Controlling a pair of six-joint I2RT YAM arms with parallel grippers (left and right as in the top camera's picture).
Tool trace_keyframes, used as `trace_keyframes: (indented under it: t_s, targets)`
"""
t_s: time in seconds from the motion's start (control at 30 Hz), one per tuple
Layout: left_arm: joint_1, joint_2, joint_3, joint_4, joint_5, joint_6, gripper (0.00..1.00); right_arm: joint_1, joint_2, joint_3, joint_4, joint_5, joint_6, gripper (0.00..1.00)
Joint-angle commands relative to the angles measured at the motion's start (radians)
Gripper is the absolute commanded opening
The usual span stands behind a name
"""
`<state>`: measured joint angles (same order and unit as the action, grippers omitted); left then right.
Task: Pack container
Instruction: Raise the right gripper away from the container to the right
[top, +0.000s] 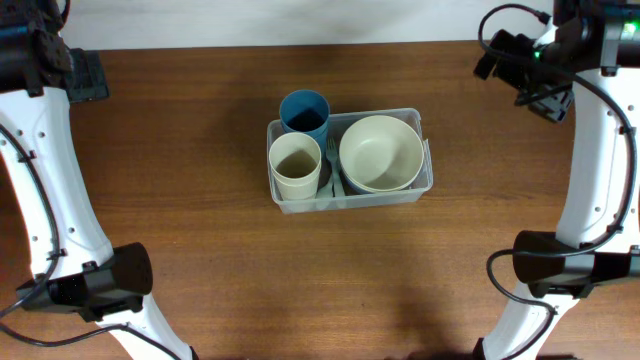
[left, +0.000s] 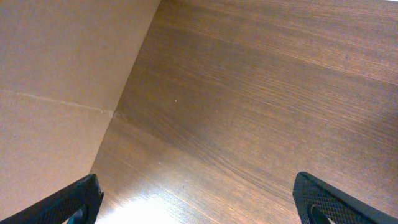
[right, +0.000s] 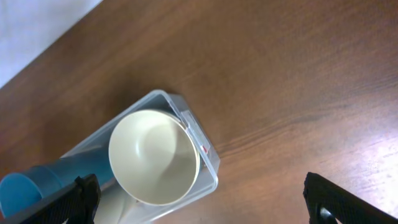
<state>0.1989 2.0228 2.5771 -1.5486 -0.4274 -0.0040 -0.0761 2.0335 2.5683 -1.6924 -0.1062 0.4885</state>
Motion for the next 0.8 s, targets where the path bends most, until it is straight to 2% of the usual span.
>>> trace_keyframes:
  t_s: [0.0, 0.43, 0.57, 0.7, 0.77]
  targets:
    - [0.007, 0.005, 0.016, -0.001, -0.011, -0.003, 1.00, -0.005, 0.003, 0.005, -0.006, -0.014, -0.013, 1.00]
    - [0.007, 0.005, 0.016, -0.001, -0.011, -0.003, 1.00, -0.004, 0.004, 0.005, -0.005, -0.019, -0.013, 0.99]
    - [0.007, 0.005, 0.016, -0.001, -0.011, -0.003, 1.00, -0.004, -0.047, 0.005, 0.024, 0.089, -0.080, 0.99]
    - [0.007, 0.005, 0.016, -0.001, -0.011, -0.003, 1.00, -0.005, -0.211, -0.055, 0.200, 0.203, -0.201, 0.99]
    - [0.007, 0.005, 0.016, -0.001, -0.011, -0.003, 1.00, -0.006, -0.371, -0.210, 0.390, 0.272, -0.313, 0.99]
